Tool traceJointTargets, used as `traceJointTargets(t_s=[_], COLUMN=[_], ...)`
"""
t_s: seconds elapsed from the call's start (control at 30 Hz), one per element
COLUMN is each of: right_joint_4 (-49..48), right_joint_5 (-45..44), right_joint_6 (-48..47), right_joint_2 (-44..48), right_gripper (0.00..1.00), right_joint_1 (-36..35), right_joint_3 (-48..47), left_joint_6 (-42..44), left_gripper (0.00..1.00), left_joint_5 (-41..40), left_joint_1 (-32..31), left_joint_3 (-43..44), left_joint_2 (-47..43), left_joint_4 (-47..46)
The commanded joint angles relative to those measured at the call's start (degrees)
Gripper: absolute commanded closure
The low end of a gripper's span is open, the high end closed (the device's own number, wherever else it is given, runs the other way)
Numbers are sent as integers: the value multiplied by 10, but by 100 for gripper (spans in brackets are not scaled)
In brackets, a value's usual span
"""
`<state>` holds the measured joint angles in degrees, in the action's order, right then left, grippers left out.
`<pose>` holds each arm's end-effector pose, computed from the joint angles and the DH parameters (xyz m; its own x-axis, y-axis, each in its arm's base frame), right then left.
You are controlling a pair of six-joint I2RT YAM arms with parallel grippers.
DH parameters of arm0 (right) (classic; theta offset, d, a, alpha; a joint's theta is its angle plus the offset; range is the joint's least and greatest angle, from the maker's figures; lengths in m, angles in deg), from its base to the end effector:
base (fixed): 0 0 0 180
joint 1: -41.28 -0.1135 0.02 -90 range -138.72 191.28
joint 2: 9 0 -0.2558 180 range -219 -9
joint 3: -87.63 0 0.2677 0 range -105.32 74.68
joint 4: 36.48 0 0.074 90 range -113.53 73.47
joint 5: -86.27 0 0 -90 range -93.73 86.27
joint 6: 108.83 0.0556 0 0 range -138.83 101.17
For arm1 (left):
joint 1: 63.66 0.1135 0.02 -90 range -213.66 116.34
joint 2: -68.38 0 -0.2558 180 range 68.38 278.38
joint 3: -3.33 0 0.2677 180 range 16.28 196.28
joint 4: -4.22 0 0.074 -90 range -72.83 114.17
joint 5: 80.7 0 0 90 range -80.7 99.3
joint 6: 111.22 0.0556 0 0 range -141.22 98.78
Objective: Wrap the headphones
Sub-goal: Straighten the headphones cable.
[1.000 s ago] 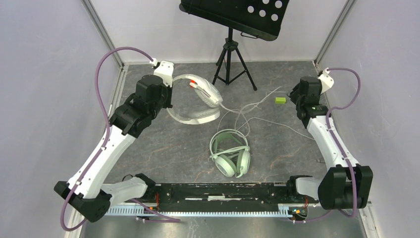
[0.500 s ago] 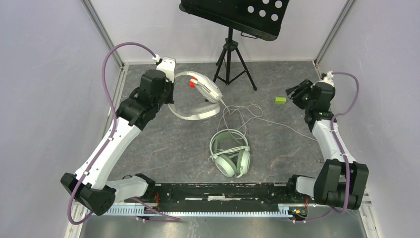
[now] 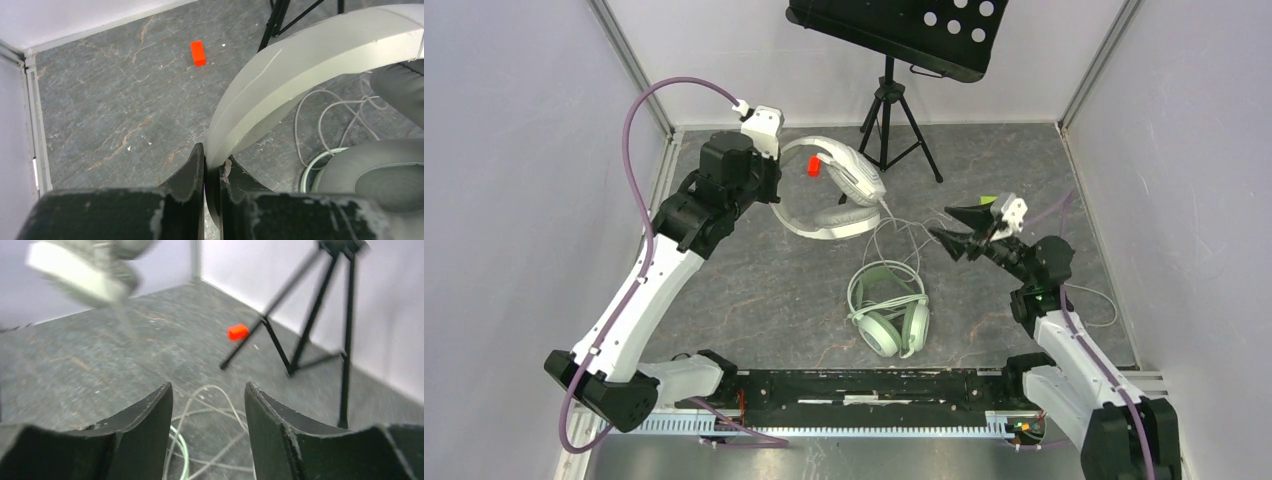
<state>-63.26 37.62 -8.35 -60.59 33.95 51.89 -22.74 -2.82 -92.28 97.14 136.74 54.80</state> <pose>0.2257 0.0661 0.2628 0.0505 0.1442 -0.9883 -0.7610 0.6464 0.0554 0.2545 -0.1256 0.4118 -0.3807 0.1782 -0.9074 0.2915 0.9544 0.0651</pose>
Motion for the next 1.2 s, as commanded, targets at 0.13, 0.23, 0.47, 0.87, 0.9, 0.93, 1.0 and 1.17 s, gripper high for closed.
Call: traceJointTargets(t_s=[0.13,0.23,0.47,0.87,0.9,0.93,1.0,1.17], right_joint_4=[-137,-138,-142,-52,-17,8,37,96], right_joint_5=[71,42,-102,-166,-174,-186,-207,-261], right_joint_6=[-124,-138,-180,-227,-235,-239,-249,-351], right_joint_2=[37,31,5,-62,-72,-78,-82,-37], right_gripper=[40,41,44,48,49,49,48,40], right_joint_1=[-105,-140,-251,-347,-348,-350,-349,-345], right_joint_3=[-5,-8,4,-54,-69,-79,-77,-61], left_joint_6=[-47,-61,-87,-94,-94,-94,-89,-86], left_gripper=[98,98,98,98,98,98,98,98], left_joint_5=[118,168,186,214,222,230,242,225], left_joint_1=[1,1,1,1,0,0,1,0], left_joint_3=[81,89,110,132,132,131,130,154], left_joint_2=[-50,-60,-71,-60,-60,-62,-66,-62], left_joint_4=[-25,-24,-24,-25,-28,-30,-37,-24])
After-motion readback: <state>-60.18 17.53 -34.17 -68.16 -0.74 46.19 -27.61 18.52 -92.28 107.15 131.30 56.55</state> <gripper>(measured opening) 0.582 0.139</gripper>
